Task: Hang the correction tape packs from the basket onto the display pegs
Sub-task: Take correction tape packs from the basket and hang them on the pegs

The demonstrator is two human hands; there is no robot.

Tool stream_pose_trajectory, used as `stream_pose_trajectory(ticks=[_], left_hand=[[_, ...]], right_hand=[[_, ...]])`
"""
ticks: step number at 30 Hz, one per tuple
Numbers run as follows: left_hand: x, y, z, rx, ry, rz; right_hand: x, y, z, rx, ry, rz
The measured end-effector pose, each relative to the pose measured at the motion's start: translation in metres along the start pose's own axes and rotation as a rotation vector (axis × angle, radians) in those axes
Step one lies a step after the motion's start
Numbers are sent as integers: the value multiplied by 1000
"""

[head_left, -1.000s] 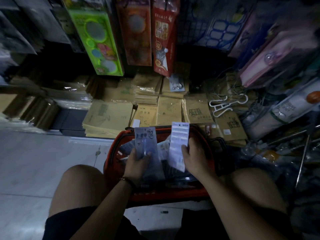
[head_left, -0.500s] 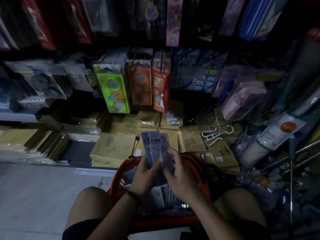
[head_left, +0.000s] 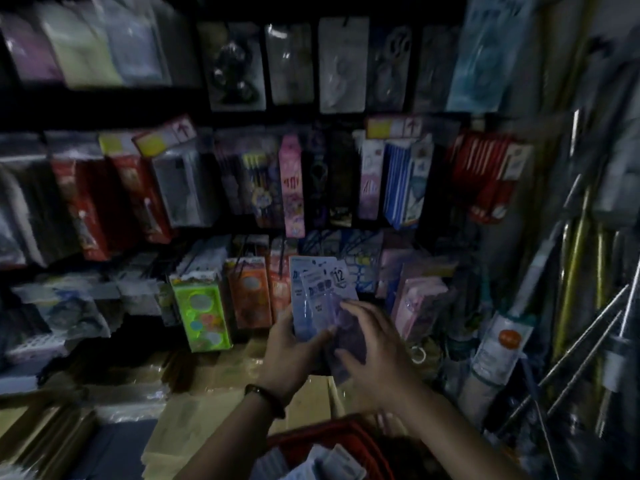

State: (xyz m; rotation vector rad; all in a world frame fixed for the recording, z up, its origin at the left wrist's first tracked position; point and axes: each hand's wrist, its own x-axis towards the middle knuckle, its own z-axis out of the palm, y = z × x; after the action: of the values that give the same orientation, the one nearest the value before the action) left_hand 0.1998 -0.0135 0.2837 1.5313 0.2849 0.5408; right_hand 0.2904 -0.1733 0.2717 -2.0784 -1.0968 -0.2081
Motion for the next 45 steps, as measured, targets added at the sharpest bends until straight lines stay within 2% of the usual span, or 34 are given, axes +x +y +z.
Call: stream_pose_trajectory(ticks=[6, 12, 16, 22, 26, 31, 45], left_hand=[[52, 87, 33, -58, -95, 102], [103, 158, 59, -86, -168, 157], [136, 202, 77, -32, -114, 284], [171, 250, 109, 57, -74, 394], [187, 266, 127, 106, -63, 419], [189, 269, 139, 50, -92, 390], [203, 264, 138, 48, -86, 373]], right_hand=[[56, -10, -91, -116, 37, -79], [110, -8, -174, -200, 254, -32], [149, -2, -233, -283, 387, -22], [201, 14, -299, -370, 493, 4], [224, 21, -324, -420, 558, 25], [243, 25, -335, -450, 646, 46], [262, 26, -352, -510, 645, 35]])
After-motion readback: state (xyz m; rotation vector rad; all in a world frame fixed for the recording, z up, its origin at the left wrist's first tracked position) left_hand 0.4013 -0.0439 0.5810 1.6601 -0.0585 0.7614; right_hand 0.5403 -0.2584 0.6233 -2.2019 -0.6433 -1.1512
